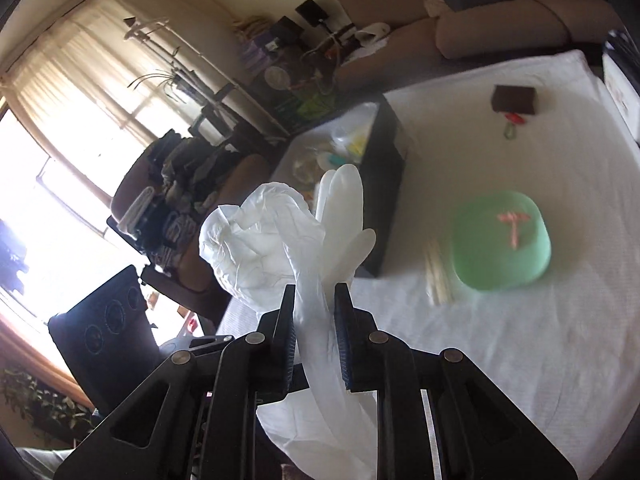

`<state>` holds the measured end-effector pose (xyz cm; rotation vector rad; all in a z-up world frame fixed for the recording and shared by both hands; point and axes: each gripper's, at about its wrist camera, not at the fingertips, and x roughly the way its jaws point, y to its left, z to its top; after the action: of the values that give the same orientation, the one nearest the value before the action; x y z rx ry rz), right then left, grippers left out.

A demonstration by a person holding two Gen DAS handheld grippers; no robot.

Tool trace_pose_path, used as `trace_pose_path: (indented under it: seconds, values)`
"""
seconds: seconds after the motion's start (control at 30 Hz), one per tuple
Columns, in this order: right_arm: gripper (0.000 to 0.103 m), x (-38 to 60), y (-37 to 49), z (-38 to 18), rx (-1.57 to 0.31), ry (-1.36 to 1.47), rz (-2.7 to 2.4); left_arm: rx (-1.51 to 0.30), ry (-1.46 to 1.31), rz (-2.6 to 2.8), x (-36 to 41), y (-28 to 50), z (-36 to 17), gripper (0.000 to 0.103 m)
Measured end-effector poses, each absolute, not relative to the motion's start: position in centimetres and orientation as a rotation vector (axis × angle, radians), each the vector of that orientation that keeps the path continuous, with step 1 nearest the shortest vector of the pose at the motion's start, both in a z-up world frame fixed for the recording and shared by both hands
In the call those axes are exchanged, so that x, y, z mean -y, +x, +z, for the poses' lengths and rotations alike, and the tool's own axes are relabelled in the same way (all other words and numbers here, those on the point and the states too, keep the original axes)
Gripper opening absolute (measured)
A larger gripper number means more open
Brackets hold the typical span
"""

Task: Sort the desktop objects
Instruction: 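Lift the bag and glove with both grippers and lower them into the black box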

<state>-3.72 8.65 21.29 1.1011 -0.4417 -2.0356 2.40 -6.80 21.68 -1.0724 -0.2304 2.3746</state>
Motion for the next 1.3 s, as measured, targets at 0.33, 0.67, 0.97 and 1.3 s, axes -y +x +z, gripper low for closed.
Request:
trace_pose_path:
  seconds: [0.33,0.67,0.97,1.3]
  values:
    - [0.017,4.8,-16.7,26.5,0.446,0.983,-2.017,0.233,-1.06,2.529,19.9,-10.6,26.8,0.009]
    - [0.017,9.5,-23.8,11.3,0.337,1.416,-2.04,0.256,-1.499,2.337,22.7,-18.9,10.3,0.009]
    - [0.023,10.2,-23.4,12.7,-0.071,1.405,-2.224,0.15,-1.588,2.332,21.2,-19.5,8.2,0.017]
    - [0.027,13.1,-25.0,13.0,0.081,1.376,-2.093,0.367,-1.387,2.516,27.2,-17.4,13.6,0.051]
